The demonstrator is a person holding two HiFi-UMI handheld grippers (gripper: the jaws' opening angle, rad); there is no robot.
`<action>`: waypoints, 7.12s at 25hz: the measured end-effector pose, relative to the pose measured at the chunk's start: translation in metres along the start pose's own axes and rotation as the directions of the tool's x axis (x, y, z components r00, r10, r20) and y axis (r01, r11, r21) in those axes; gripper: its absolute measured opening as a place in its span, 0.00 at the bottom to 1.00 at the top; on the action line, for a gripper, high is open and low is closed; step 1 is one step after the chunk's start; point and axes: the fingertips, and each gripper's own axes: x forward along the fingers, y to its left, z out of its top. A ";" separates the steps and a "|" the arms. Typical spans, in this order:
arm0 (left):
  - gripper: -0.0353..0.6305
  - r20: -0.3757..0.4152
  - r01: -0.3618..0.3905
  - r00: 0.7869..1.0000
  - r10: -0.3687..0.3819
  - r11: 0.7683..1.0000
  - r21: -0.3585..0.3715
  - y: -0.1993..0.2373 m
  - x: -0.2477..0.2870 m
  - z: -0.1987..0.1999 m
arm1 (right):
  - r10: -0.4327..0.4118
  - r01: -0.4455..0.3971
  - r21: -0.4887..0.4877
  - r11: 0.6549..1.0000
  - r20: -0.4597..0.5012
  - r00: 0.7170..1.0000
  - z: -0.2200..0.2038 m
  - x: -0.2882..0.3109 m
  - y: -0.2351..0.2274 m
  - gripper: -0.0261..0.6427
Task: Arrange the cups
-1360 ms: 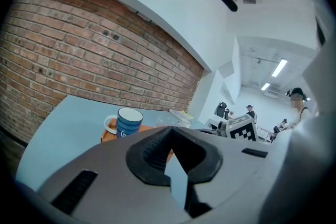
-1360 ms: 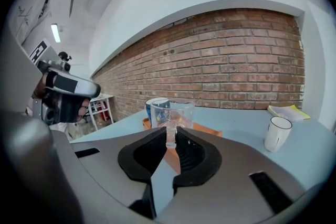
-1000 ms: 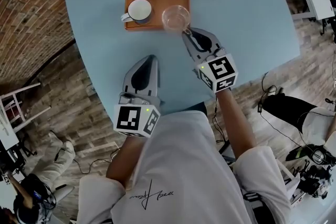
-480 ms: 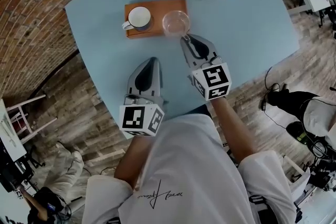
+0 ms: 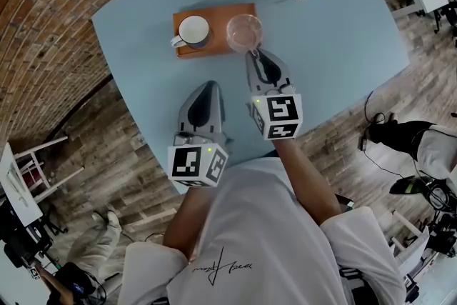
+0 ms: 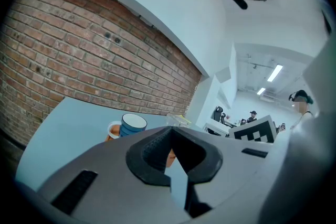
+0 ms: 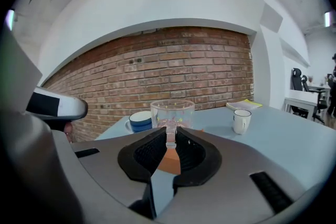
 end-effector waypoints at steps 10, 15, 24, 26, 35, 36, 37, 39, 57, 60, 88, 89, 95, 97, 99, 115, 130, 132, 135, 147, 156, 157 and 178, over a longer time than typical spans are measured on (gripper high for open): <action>0.07 -0.012 -0.019 1.000 0.019 1.000 0.008 0.016 0.002 -0.001 | -0.110 0.109 0.047 0.993 0.020 0.994 -0.016 0.021 0.005 0.12; 0.07 -0.030 -0.029 0.999 0.029 1.000 0.012 0.022 -0.001 -0.004 | -0.143 0.141 0.064 0.988 0.016 0.990 -0.026 0.034 0.003 0.12; 0.07 -0.072 -0.036 0.997 0.037 0.999 0.025 0.028 -0.003 -0.011 | -0.202 0.200 0.047 0.979 0.049 0.978 -0.029 0.048 0.000 0.12; 0.07 -0.078 -0.033 0.996 0.035 0.999 0.028 0.027 -0.003 -0.011 | -0.206 0.204 0.049 0.978 0.053 0.977 -0.031 0.050 0.001 0.12; 0.07 -0.108 -0.039 0.993 0.044 0.998 0.041 0.036 -0.008 -0.015 | -0.227 0.225 0.035 0.974 0.074 0.971 -0.041 0.054 0.006 0.12; 0.07 -0.112 -0.040 0.993 0.045 0.998 0.043 0.037 -0.009 -0.016 | -0.232 0.229 0.040 0.973 0.075 0.970 -0.042 0.054 0.006 0.12; 0.07 -0.117 -0.042 0.992 0.047 0.998 0.044 0.038 -0.010 -0.017 | -0.236 0.233 0.044 0.971 0.077 0.969 -0.043 0.055 0.005 0.12; 0.07 -0.126 -0.044 0.991 0.050 0.998 0.053 0.040 -0.010 -0.019 | -0.243 0.240 0.052 0.969 0.083 0.966 -0.044 0.055 0.004 0.12; 0.07 -0.159 -0.048 0.986 0.059 0.996 0.072 0.046 -0.012 -0.027 | -0.282 0.279 0.046 0.959 0.086 0.956 -0.060 0.058 0.004 0.12; 0.07 -0.158 -0.053 0.986 0.063 0.997 0.063 0.046 -0.011 -0.026 | -0.294 0.292 0.029 0.956 0.080 0.953 -0.061 0.058 0.005 0.12; 0.07 -0.145 -0.064 0.987 0.069 0.997 0.037 0.050 -0.012 -0.028 | -0.265 0.264 0.018 0.964 0.060 0.962 -0.070 0.053 0.010 0.22; 0.07 -0.144 -0.065 0.987 0.069 0.997 0.038 0.050 -0.012 -0.028 | -0.263 0.262 0.015 0.965 0.060 0.963 -0.070 0.051 0.011 0.22; 0.07 -0.133 -0.059 0.989 0.063 0.998 0.032 0.047 -0.013 -0.026 | -0.262 0.262 0.005 0.965 0.066 0.963 -0.062 0.038 0.003 0.23; 0.07 -0.122 -0.054 0.991 0.058 0.998 0.030 0.044 -0.012 -0.025 | -0.242 0.242 0.000 0.970 0.066 0.968 -0.059 0.032 0.002 0.23; 0.07 -0.111 -0.052 0.992 0.055 0.998 0.027 0.042 -0.011 -0.023 | -0.215 0.216 -0.006 0.976 0.064 0.975 -0.058 0.027 0.003 0.23; 0.07 -0.004 -0.073 0.997 0.073 0.996 0.050 0.041 -0.030 -0.002 | 0.040 -0.027 -0.101 0.995 0.128 0.991 -0.005 -0.025 0.057 0.08; 0.07 -0.028 0.118 0.993 -0.115 0.962 0.245 0.053 -0.024 0.006 | 0.428 -0.416 -0.139 0.899 0.072 0.901 0.038 -0.086 0.124 0.07; 0.07 -0.042 0.154 0.988 -0.148 0.951 0.269 0.058 -0.020 0.005 | 0.454 -0.439 -0.166 0.883 0.064 0.889 0.037 -0.089 0.127 0.07; 0.07 -0.065 0.206 0.979 -0.195 0.937 0.282 0.065 -0.012 0.001 | 0.467 -0.452 -0.181 0.873 0.048 0.883 0.034 -0.092 0.125 0.07; 0.07 -0.127 0.321 0.947 -0.294 0.882 0.346 0.105 0.029 0.001 | 0.443 -0.447 -0.172 0.878 -0.063 0.894 0.013 -0.080 0.097 0.07; 0.07 -0.145 0.364 0.931 -0.335 0.883 0.297 0.134 0.052 0.002 | 0.420 -0.428 -0.136 0.894 -0.085 0.904 0.012 -0.057 0.087 0.07; 0.07 -0.148 0.371 0.928 -0.342 0.881 0.294 0.135 0.054 0.001 | 0.419 -0.427 -0.133 0.894 -0.089 0.904 0.011 -0.055 0.087 0.07; 0.26 -0.244 0.539 0.841 -0.482 0.782 0.312 0.144 0.089 -0.019 | 0.495 -0.511 -0.082 0.856 -0.155 0.855 -0.006 -0.025 0.131 0.07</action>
